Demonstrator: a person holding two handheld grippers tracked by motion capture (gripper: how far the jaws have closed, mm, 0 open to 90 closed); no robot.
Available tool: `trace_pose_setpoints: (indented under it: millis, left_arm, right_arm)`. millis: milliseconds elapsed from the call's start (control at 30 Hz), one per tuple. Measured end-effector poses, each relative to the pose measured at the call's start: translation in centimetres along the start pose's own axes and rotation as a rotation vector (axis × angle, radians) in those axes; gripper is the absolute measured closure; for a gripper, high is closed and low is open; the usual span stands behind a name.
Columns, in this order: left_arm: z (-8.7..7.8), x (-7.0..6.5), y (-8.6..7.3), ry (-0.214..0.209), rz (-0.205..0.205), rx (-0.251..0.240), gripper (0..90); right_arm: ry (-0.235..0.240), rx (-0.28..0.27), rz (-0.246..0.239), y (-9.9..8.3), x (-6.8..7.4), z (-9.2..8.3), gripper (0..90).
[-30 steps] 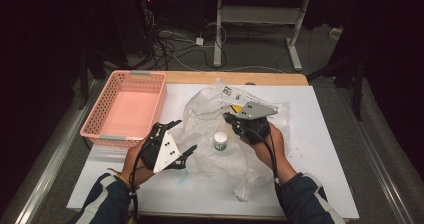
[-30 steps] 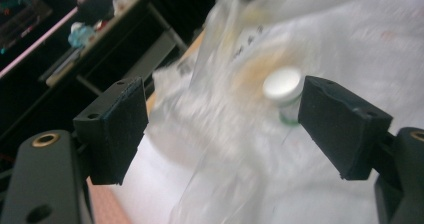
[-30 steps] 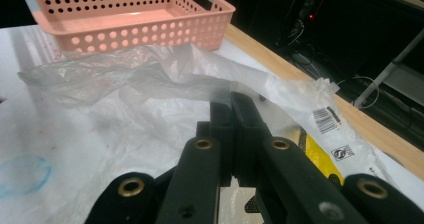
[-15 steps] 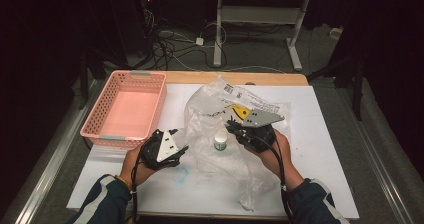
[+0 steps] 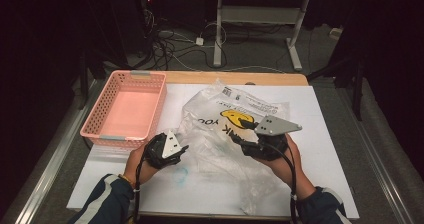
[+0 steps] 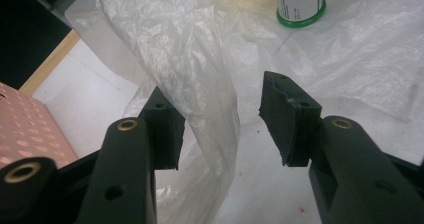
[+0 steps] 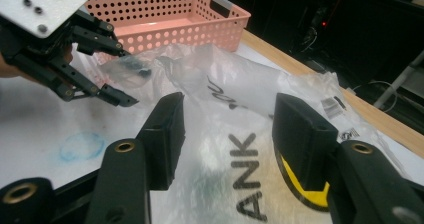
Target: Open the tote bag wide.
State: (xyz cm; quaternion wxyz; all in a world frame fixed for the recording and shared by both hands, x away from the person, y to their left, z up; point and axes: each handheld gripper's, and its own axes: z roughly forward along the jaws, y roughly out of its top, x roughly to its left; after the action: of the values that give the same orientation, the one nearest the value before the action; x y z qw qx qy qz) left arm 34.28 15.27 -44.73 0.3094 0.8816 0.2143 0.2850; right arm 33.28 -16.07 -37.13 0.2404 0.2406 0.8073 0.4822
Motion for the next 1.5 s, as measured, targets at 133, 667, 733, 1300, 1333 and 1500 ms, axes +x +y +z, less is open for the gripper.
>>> trace_pose_setpoints:
  millis: [133, 667, 733, 1300, 1333, 1500]
  left_arm:
    - [0.1, -0.1, 0.0, 0.033, 0.024, 0.017, 49.2]
    - [0.8, 0.1, -0.4, 0.001, 0.013, 0.041, 47.2]
    - [0.9, 0.1, -0.5, -0.006, 0.013, 0.051, 47.2]
    - [3.1, 0.3, -1.4, -0.082, -0.018, 0.167, 50.0]
    - [3.1, 0.5, -1.5, -0.099, -0.028, 0.166, 50.3]
    - [3.3, 0.6, -1.5, -0.148, -0.035, 0.165, 65.0]
  right_arm:
    - [0.013, 0.012, 0.004, -1.3, 0.6, -1.5, 44.3]
    - [0.158, 0.229, 0.021, -8.9, 3.1, -3.7, 32.6]
    - [0.156, 0.264, 0.003, -9.6, 3.4, -3.3, 29.2]
    - [0.156, 0.411, 0.017, -11.8, 1.9, -1.0, 60.5]
    - [0.155, 0.41, 0.014, -11.8, 1.8, -1.0, 63.9]
    - [0.141, 0.415, 0.006, -11.7, 1.5, -1.0, 82.2]
